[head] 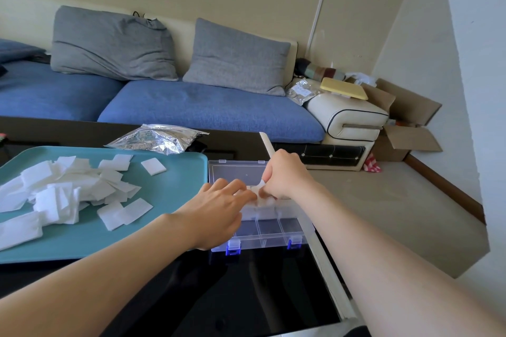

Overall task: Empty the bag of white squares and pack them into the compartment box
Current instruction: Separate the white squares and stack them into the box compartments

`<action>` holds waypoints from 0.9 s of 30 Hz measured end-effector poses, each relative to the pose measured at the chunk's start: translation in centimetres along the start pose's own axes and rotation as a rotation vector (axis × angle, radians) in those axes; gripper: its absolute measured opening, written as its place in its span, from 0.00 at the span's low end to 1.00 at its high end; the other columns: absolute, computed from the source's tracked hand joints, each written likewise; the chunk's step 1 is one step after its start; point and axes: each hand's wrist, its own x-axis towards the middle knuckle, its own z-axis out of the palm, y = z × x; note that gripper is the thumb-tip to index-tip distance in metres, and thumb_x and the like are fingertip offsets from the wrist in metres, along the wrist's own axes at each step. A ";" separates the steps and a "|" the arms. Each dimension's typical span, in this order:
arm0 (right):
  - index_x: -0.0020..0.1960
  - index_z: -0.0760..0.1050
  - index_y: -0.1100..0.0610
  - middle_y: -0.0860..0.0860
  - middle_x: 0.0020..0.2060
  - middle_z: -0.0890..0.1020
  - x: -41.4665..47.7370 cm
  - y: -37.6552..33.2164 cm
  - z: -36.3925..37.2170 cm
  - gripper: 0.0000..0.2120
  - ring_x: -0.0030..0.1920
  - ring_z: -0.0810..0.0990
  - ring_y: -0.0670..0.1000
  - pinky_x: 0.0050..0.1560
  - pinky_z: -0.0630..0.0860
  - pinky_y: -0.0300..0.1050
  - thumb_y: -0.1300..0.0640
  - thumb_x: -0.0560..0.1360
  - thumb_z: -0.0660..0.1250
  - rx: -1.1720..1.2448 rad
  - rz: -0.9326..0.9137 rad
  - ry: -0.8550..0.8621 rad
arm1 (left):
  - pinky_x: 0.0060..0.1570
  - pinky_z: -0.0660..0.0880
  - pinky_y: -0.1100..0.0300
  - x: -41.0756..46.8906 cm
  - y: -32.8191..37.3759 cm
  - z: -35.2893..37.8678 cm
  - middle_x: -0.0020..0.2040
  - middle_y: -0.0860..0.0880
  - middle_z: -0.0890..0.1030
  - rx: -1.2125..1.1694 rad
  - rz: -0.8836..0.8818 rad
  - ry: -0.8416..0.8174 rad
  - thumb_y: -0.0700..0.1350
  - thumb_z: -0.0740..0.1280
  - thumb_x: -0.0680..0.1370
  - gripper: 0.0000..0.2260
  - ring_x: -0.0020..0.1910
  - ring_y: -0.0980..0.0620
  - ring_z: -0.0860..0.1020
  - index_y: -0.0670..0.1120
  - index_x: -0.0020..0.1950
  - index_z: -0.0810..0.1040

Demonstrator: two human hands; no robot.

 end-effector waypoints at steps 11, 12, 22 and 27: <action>0.60 0.82 0.58 0.57 0.52 0.84 1.0 1.2 -1.5 0.14 0.35 0.77 0.53 0.28 0.71 0.39 0.60 0.74 0.70 0.401 0.276 -0.038 | 0.64 0.71 0.46 0.2 -0.1 0.3 0.72 0.52 0.70 0.055 0.039 0.095 0.48 0.55 0.82 0.21 0.66 0.45 0.71 0.49 0.76 0.68; 0.59 0.81 0.59 0.58 0.53 0.83 1.0 1.5 -1.6 0.13 0.38 0.78 0.55 0.33 0.72 0.41 0.59 0.75 0.70 0.379 0.272 -0.014 | 0.63 0.71 0.46 0.3 0.0 0.2 0.71 0.52 0.71 0.049 0.034 0.098 0.50 0.52 0.82 0.22 0.67 0.45 0.71 0.49 0.75 0.69; 0.58 0.80 0.61 0.59 0.53 0.83 0.4 2.9 -1.2 0.14 0.44 0.84 0.57 0.24 0.72 0.38 0.65 0.73 0.72 0.178 0.348 -0.045 | 0.76 0.59 0.44 0.2 1.3 0.0 0.85 0.56 0.47 0.016 0.089 -0.099 0.58 0.42 0.86 0.25 0.83 0.50 0.54 0.56 0.83 0.52; 0.57 0.82 0.59 0.56 0.53 0.84 0.3 2.8 -1.1 0.20 0.49 0.86 0.56 0.42 0.87 0.49 0.63 0.66 0.82 0.144 0.277 -0.051 | 0.77 0.56 0.42 0.4 1.5 -0.3 0.85 0.58 0.45 0.006 0.073 -0.155 0.58 0.44 0.87 0.24 0.83 0.49 0.51 0.58 0.85 0.48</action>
